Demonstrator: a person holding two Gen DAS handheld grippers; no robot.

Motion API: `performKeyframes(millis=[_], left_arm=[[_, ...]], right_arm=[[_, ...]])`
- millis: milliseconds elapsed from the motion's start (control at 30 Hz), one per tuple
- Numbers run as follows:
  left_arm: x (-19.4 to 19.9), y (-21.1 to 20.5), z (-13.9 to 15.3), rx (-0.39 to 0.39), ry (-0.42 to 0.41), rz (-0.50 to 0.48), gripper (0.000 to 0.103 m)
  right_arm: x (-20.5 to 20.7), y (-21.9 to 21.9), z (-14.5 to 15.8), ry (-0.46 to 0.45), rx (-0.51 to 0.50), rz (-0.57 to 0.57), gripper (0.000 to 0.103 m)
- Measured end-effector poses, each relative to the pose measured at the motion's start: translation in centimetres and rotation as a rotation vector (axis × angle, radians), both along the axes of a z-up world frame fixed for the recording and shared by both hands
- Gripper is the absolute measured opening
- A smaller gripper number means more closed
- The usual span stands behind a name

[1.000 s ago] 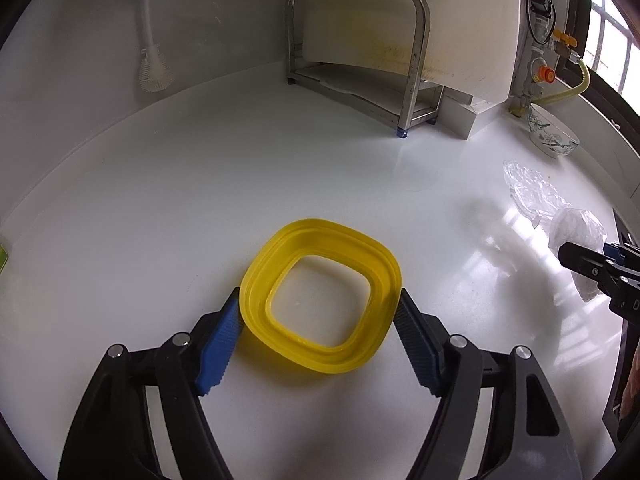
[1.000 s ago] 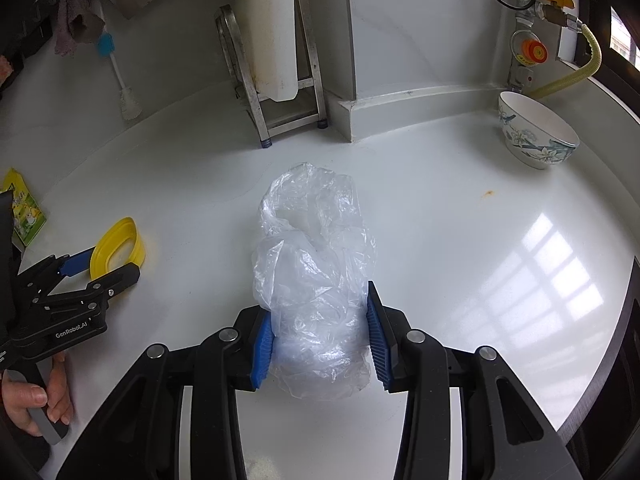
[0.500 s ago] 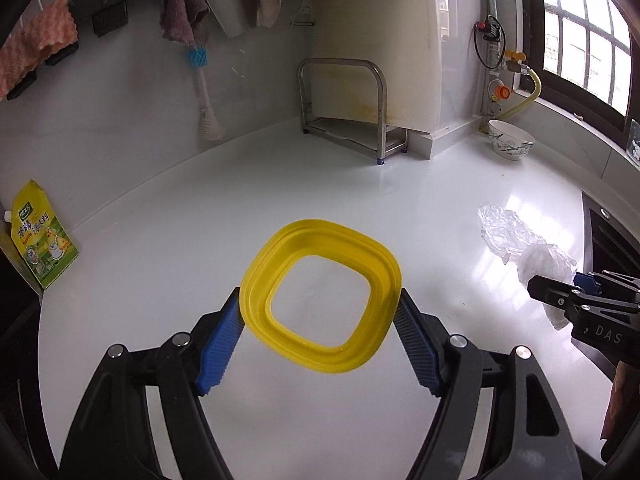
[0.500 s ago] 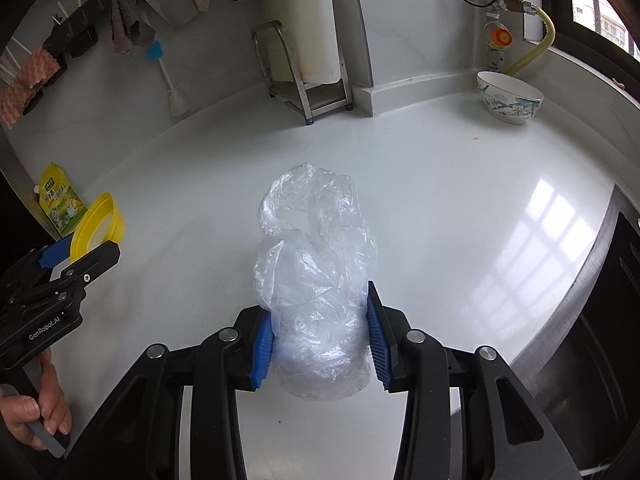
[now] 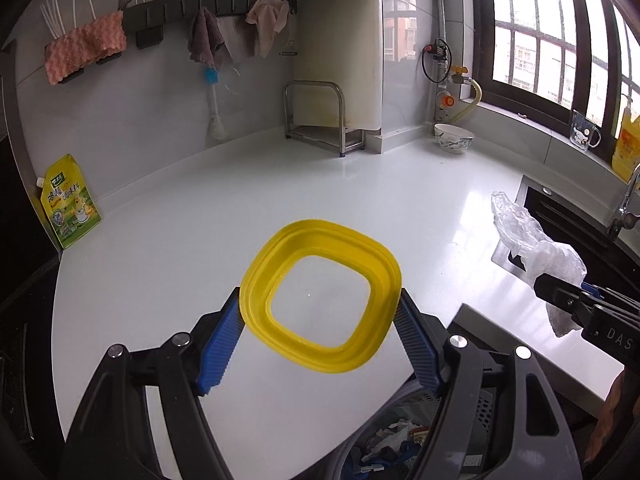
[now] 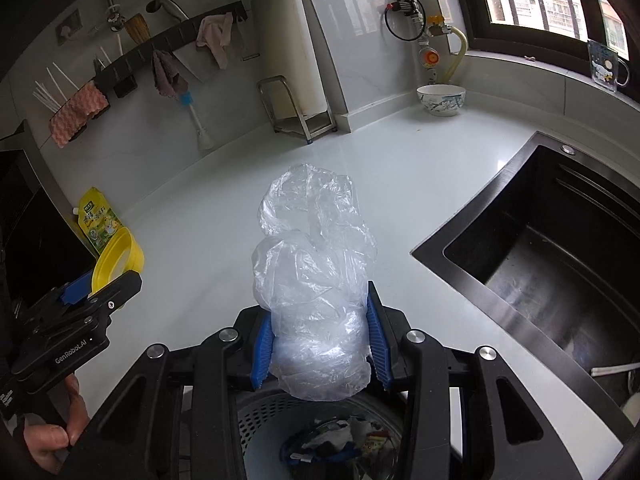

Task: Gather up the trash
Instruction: 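Carry the yellow lid and plastic bag over the gray basket, then open both grippers to drop the lid and bag into the basket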

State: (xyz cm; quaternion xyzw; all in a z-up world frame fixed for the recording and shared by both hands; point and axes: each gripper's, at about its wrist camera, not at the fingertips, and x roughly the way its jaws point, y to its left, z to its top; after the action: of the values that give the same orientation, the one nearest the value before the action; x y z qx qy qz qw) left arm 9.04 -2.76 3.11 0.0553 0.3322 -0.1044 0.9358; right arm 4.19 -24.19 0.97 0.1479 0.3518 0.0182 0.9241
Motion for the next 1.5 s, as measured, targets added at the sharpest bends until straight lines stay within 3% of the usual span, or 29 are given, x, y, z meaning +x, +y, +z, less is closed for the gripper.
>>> performKeyframes(millis=[300, 433, 833, 1100, 1500], left_arm=[[-5.7, -0.9, 1.2, -0.044, -0.052, -0.067, 0.072], [-7.7, -1.8, 1.5, -0.030, -0.072, -0.108, 0.072], [-12.1, -3.9, -1.2, 0.010, -0.024, -0.169, 0.072], [-14.4, -4.9, -4.4, 0.054, 0.031, -0.198, 0.072], [-14.0, -4.7, -7.6, 0.084, 0.104, -0.170, 0.073]], right_arm=[[-6.9, -0.7, -1.7, 0.016, -0.010, -0.081, 0.039], [-9.2, -1.3, -2.8, 0.021, 0.010, -0.117, 0.039], [-13.4, -0.7, -5.8, 0.067, 0.017, -0.097, 0.039], [-14.8, 0.5, -6.8, 0.094, 0.010, -0.054, 0.039], [-13.9, 2.4, -9.3, 0.172, 0.018, -0.001, 0.039]])
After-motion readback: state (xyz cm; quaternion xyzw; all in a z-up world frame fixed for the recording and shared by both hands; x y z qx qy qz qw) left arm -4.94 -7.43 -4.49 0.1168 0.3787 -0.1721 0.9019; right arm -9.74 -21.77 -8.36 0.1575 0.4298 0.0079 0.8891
